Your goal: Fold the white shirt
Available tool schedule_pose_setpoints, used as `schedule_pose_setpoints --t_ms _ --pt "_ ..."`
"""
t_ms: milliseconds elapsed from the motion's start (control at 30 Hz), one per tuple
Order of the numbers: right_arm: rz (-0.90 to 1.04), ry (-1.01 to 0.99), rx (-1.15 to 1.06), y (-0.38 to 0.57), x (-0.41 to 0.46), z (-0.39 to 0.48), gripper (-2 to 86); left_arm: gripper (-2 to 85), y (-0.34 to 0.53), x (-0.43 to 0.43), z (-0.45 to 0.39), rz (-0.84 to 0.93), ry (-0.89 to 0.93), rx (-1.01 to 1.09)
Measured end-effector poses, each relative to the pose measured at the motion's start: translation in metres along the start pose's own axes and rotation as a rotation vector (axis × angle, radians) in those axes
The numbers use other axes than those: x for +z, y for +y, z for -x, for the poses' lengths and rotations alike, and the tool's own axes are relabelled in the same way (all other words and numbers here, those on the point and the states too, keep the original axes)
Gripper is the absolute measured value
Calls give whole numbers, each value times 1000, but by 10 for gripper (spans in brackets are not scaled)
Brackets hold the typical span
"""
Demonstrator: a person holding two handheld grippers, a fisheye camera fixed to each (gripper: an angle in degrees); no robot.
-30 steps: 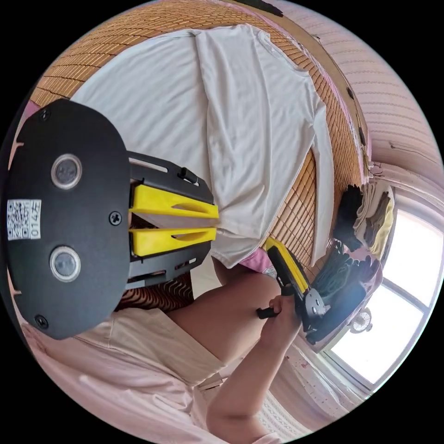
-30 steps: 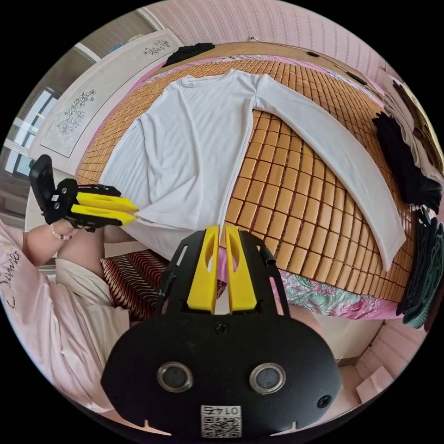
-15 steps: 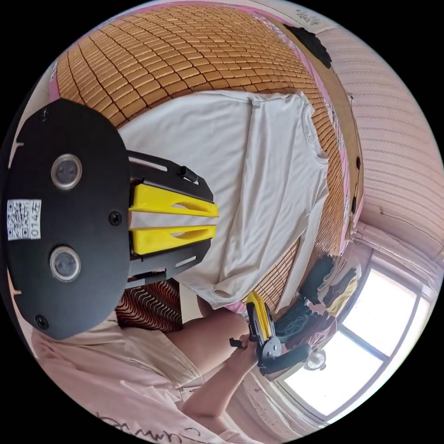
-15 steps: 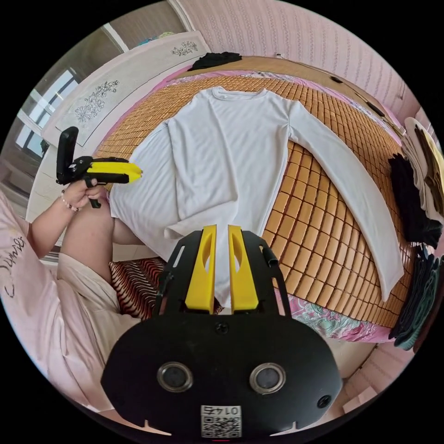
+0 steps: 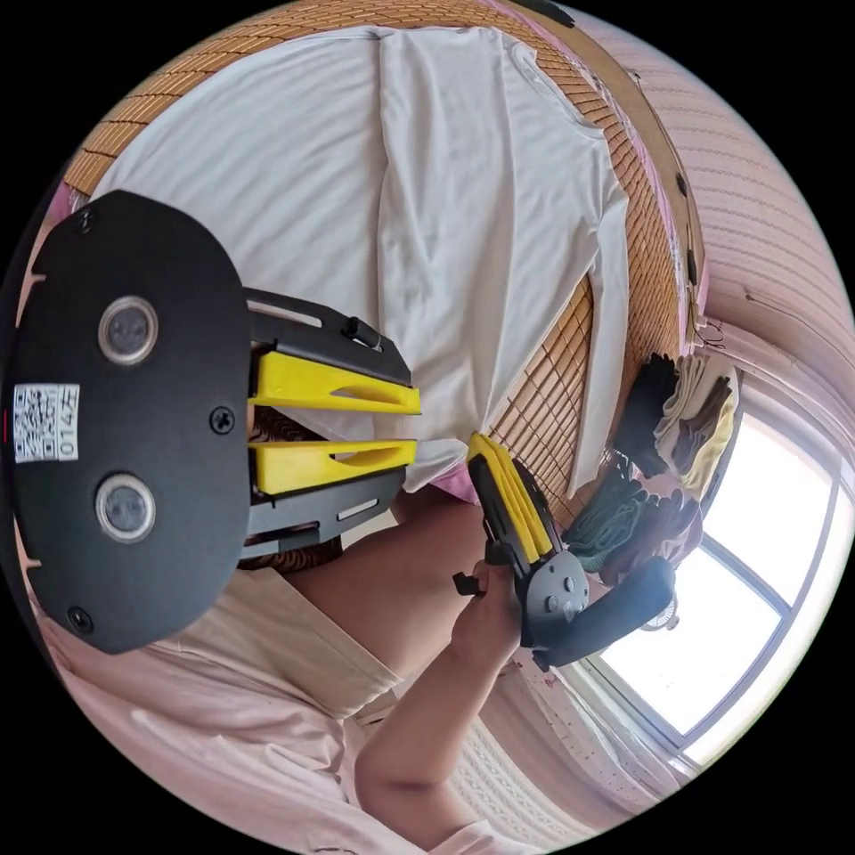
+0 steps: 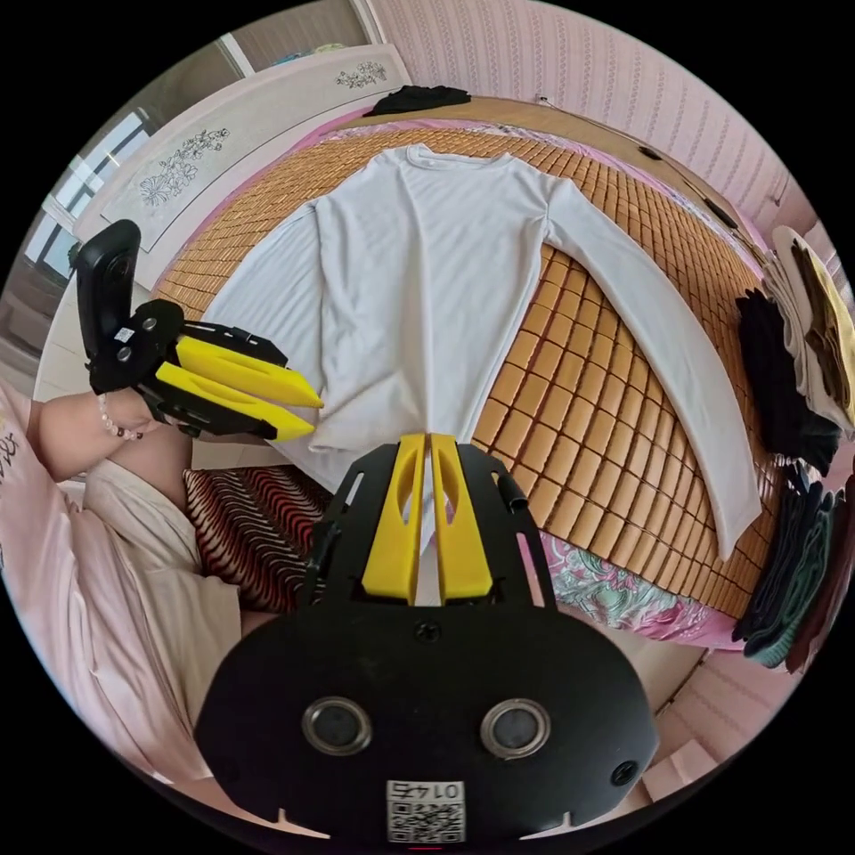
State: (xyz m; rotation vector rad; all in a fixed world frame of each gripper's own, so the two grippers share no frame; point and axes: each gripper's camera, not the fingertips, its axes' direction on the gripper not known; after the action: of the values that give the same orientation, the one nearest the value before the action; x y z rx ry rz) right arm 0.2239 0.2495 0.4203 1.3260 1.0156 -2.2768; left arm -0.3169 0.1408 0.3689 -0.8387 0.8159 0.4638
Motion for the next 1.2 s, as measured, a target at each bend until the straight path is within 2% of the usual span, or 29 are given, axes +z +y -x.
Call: schedule_pose_setpoints --t_ms 133,267,400,500,567,667,800,867,933,1033,1100,1167,1200 --pt "-53 -42 77 20 -10 -25 -4 64 -11 13 -15 28 -51 22" --pt "-72 7 155 33 -13 -35 -3 68 -19 40 -22 128 -78 17" --pt "-152 40 192 46 -22 -46 6 72 -23 48 -34 155 -63 47" --pt "-338 214 282 63 -40 -67 37 71 -31 46 -48 168 -23 86" --pt "-443 367 440 77 -51 -100 64 70 -41 43 -60 175 -11 117" --pt "-541 480 680 107 -61 -146 87 68 -62 38 -72 177 25 162" --pt "-583 614 882 154 -58 -179 120 65 -101 35 -83 188 38 266" --pt "-642 571 1023 181 -60 -198 154 64 -132 38 -89 190 -20 372" --pt "-671 520 1052 191 -63 -210 157 64 -160 46 -91 190 -83 457" --pt "-602 490 1130 201 -52 -231 155 65 -215 65 -87 181 -114 473" --pt "-564 416 1123 203 -46 -243 155 64 -251 73 -82 158 -38 374" --pt "-523 395 1125 205 -41 -253 146 60 -292 80 -77 65 162 255" --pt "-512 403 1131 206 -40 -254 141 60 -300 82 -77 41 189 240"
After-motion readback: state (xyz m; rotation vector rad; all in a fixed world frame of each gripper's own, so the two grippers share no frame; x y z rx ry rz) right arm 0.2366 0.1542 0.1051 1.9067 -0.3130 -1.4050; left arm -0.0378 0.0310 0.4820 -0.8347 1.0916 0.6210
